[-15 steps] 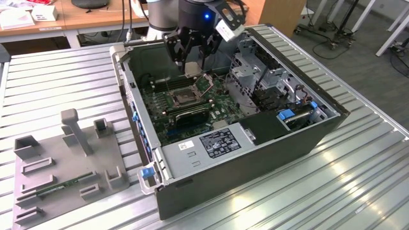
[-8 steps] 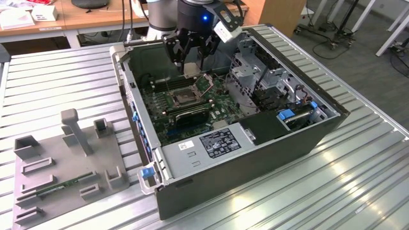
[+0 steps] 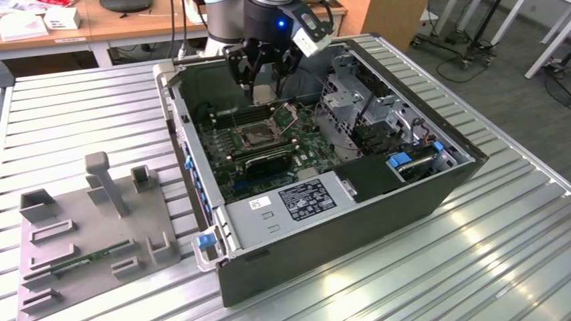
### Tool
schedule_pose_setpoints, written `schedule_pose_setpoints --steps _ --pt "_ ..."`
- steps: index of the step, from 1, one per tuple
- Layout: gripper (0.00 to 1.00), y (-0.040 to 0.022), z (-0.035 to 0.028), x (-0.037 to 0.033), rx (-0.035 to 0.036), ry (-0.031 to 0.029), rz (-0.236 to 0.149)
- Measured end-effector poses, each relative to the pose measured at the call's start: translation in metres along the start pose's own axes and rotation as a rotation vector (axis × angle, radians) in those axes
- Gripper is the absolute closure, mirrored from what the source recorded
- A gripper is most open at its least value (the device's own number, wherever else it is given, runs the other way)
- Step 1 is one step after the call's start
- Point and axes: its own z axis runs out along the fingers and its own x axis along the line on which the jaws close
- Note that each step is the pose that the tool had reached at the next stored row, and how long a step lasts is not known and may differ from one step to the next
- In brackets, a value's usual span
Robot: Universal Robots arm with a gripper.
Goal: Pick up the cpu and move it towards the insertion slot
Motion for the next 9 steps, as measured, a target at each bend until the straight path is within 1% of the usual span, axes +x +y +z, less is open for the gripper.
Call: schedule_pose_setpoints --steps 4,9 --pt "0.45 0.0102 0.0023 -0.0003 0.0 0.0 0.0" --pt "0.45 0.0247 0.0051 -0.0008 0.0 0.0 0.0"
